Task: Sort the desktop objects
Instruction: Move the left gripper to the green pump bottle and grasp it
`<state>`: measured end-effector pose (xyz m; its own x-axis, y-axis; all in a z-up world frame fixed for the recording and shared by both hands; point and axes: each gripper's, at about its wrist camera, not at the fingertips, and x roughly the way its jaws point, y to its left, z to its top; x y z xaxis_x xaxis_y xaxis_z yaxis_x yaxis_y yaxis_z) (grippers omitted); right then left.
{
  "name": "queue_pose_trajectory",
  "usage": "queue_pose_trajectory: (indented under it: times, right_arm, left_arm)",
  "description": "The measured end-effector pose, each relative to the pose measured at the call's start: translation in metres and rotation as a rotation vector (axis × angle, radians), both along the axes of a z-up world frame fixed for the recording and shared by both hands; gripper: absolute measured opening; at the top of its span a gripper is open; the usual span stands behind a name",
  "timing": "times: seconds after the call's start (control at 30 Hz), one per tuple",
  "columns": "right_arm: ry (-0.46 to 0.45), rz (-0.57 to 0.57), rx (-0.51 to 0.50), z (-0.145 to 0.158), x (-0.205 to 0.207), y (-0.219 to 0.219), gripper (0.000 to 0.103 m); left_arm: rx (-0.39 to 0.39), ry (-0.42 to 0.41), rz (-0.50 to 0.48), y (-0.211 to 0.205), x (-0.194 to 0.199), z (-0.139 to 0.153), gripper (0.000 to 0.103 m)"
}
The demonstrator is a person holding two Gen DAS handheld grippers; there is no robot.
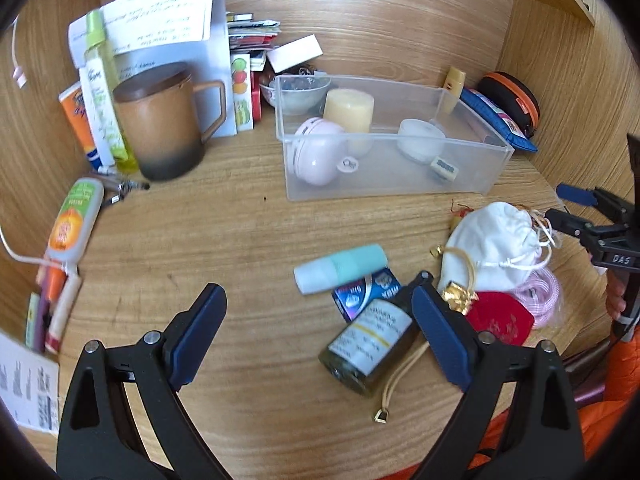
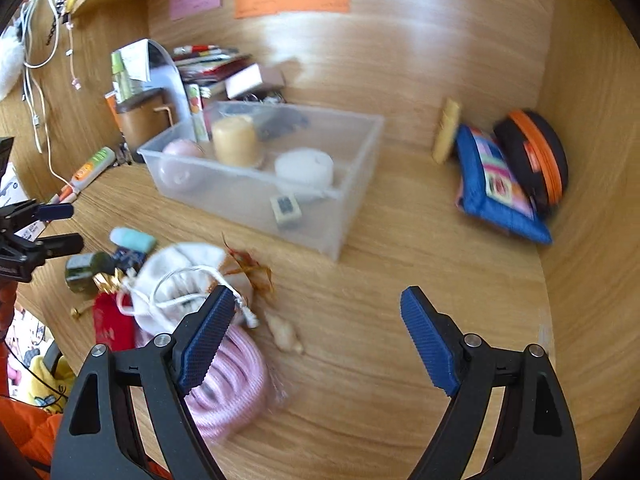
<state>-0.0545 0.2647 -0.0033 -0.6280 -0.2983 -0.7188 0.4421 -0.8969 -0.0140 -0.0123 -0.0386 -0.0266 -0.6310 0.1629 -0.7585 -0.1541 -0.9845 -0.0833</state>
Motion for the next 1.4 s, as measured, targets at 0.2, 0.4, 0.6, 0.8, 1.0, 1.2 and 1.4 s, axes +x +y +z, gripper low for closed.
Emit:
queue_pose_trajectory:
  times: [0.2, 0.4, 0.6, 0.8, 1.0, 1.2, 1.4]
  right_arm:
    - [-0.017, -0.006, -0.024, -0.009, 0.004, 0.012, 0.083]
    - [-0.036, 0.02, -0.016, -0.018, 0.006, 0.011, 0.083]
    - [-0.07, 0.03, -0.011, -0.031, 0.001, 0.008, 0.081]
    - [-0.108, 0.035, -0.02, -0.041, -0.009, 0.004, 0.075]
    - [-0.108, 0.077, -0.006, -0.041, -0.01, -0.006, 0.065]
    - [-0.151, 0.1, -0.028, -0.04, -0.018, -0.006, 0.043]
    - [-0.188, 0.105, -0.023, -0.049, -0.024, -0.005, 0.037]
  left_arm:
    - [0.029, -0.015, 0.007, 0.001, 0.011, -0.008, 0.095]
    - [0.049, -0.061, 0.015, 0.006, 0.009, -0.023, 0.095]
    - [0.051, -0.086, 0.023, 0.01, 0.004, -0.033, 0.095]
    - [0.029, -0.084, 0.042, 0.012, -0.004, -0.039, 0.095]
    - [0.024, -0.073, 0.068, 0.009, -0.008, -0.043, 0.094]
    - [-0.002, -0.059, 0.078, 0.009, -0.005, -0.042, 0.08]
    - [0.006, -0.054, 0.095, 0.006, 0.0, -0.041, 0.071]
